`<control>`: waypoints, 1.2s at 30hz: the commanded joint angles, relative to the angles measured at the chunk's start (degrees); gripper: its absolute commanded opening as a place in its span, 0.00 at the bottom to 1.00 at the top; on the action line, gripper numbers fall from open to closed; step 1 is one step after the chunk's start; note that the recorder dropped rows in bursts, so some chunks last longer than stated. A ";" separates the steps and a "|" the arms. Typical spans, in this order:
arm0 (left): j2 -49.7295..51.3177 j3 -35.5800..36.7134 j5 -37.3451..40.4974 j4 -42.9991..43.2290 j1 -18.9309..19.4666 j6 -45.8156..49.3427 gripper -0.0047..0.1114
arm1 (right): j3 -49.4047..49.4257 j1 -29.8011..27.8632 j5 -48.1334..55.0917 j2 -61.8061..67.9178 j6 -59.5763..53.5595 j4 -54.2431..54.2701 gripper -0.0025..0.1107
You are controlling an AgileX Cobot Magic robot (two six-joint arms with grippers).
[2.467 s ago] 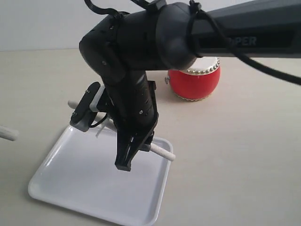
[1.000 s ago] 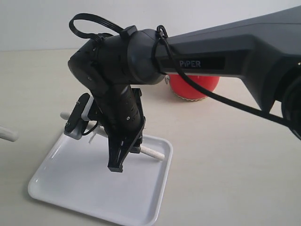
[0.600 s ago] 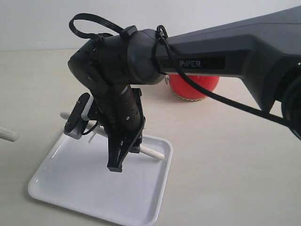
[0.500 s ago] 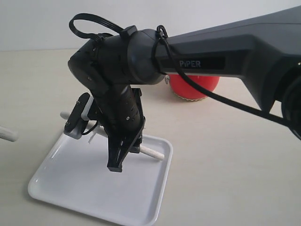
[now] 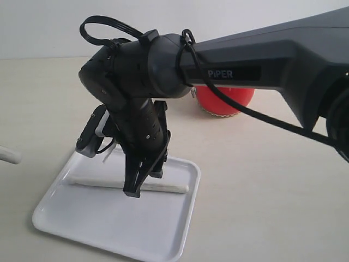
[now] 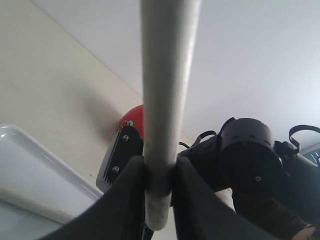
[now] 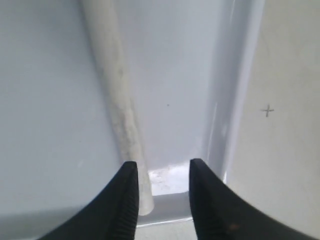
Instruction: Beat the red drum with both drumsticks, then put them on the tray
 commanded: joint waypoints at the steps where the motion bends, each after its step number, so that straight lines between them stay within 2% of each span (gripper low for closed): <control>1: -0.29 0.27 1.15 -0.39 0.16 -0.01 0.04 | -0.37 0.07 0.95 -1.83 6.47 -5.55 0.32; 3: -0.29 0.27 1.26 -0.39 0.16 -0.12 0.04 | -0.37 0.07 1.14 -3.80 9.39 -6.70 0.28; 9: -0.29 0.40 1.26 -0.39 0.16 -5.87 0.04 | -0.37 0.07 0.89 -11.76 11.94 -4.21 0.04; 10: -0.29 0.52 1.77 -0.51 0.16 -7.06 0.04 | -0.04 0.07 0.89 -13.22 12.79 -4.21 0.02; 15: -0.29 3.97 4.94 -5.11 0.16 -7.78 0.04 | 5.93 0.07 -2.48 -21.21 14.61 -4.31 0.02; 20: -0.29 5.16 2.31 -11.23 0.16 -7.78 0.04 | 17.74 0.07 -7.81 -30.33 17.15 -4.07 0.02; 26: -0.29 5.16 -0.42 -14.17 0.16 -7.78 0.04 | 32.63 0.07 -15.47 -40.95 18.62 -4.19 0.02; 30: -0.29 3.45 -5.75 -12.52 0.16 -7.09 0.04 | 38.47 0.07 -18.63 -46.18 18.62 -4.30 0.02; 36: 1.39 -3.95 -5.64 -4.96 0.16 -6.36 0.04 | 40.17 0.07 -19.50 -50.19 18.62 -5.13 0.02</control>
